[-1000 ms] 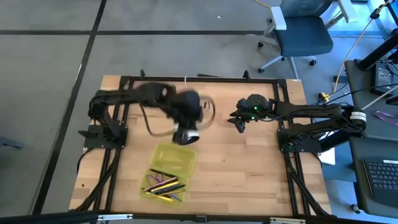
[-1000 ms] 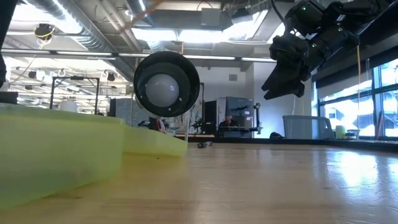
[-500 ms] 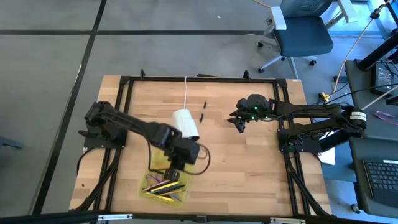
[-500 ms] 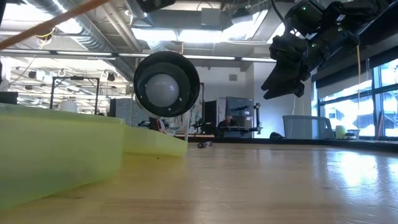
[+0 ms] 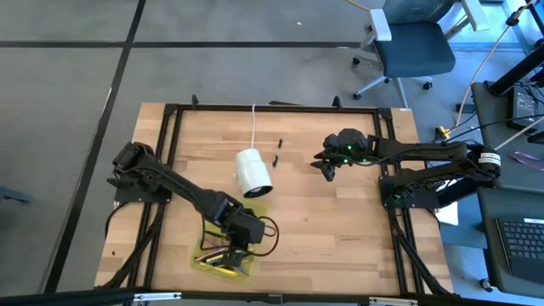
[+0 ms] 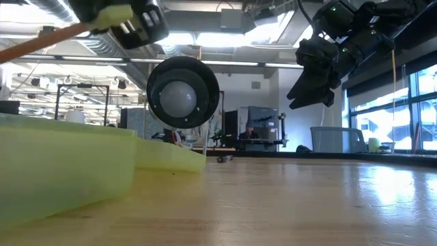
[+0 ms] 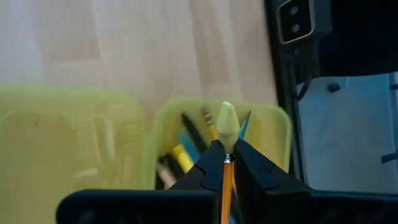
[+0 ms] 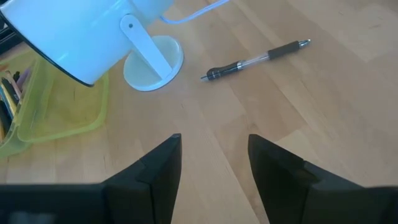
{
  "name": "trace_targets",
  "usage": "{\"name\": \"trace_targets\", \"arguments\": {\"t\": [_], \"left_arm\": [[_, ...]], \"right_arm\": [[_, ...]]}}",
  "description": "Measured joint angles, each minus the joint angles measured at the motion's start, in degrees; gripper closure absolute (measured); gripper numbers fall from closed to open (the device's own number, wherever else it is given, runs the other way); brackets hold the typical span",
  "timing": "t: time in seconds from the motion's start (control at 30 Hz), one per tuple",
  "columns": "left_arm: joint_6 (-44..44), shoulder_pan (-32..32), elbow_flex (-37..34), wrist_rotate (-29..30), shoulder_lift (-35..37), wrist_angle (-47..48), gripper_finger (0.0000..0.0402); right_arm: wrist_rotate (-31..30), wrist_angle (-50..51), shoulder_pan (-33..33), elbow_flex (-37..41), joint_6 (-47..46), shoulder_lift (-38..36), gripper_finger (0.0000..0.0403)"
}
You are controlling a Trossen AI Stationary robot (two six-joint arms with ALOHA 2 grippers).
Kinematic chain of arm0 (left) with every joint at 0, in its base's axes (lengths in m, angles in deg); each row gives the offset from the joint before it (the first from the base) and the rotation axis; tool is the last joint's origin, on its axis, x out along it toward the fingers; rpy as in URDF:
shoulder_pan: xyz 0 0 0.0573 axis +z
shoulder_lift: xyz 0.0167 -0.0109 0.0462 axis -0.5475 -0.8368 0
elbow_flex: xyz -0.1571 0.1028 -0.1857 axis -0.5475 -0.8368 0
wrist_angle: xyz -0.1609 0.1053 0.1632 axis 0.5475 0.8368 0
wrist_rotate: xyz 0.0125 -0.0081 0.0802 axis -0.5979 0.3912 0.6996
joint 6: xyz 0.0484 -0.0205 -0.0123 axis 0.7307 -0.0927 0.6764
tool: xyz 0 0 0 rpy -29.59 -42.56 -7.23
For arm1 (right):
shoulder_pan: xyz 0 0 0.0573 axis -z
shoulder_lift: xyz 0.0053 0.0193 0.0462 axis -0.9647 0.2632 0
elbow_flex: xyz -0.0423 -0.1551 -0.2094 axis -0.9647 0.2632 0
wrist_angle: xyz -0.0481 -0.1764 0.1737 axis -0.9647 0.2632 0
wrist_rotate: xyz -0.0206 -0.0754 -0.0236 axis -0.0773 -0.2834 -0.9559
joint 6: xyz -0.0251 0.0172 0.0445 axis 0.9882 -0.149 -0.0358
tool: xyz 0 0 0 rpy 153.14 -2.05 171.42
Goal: Pick & place school supplies into a supply box
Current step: Put the orange pencil into the supply box, then put the transparent black pen into the supply box
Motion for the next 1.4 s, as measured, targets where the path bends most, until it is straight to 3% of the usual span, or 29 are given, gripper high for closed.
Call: {"name": "trace_targets", "arguments": {"t": [0.43, 0.6, 1.0, 1.17, 1.4], "left_arm": [[0.39, -0.84, -2.07, -0.88, -5.92, -0.89, 0.0387], [0.42, -0.84, -2.09, -3.43, -6.86, -0.91, 0.0366], [-0.67, -0.47, -2.09, -3.45, -6.97, -0.54, 0.0326], [-2.47, 0.38, -0.04, -3.62, -4.99, 5.29, 0.0328], [-3.50, 3.48, 0.81, -1.32, 4.22, 8.56, 0.0334]], "right_arm": [[0.02, 0.02, 0.00, 0.00, 0.00, 0.02, 0.0215], [0.02, 0.02, 0.00, 0.00, 0.00, 0.02, 0.0215], [0.04, -0.03, 0.00, 0.00, 0.00, 0.02, 0.0214], [0.26, -0.42, 0.03, -0.90, -0.18, 0.09, 0.0214], [2.87, 2.74, 3.93, -8.18, 1.37, 0.41, 0.0214]]}}
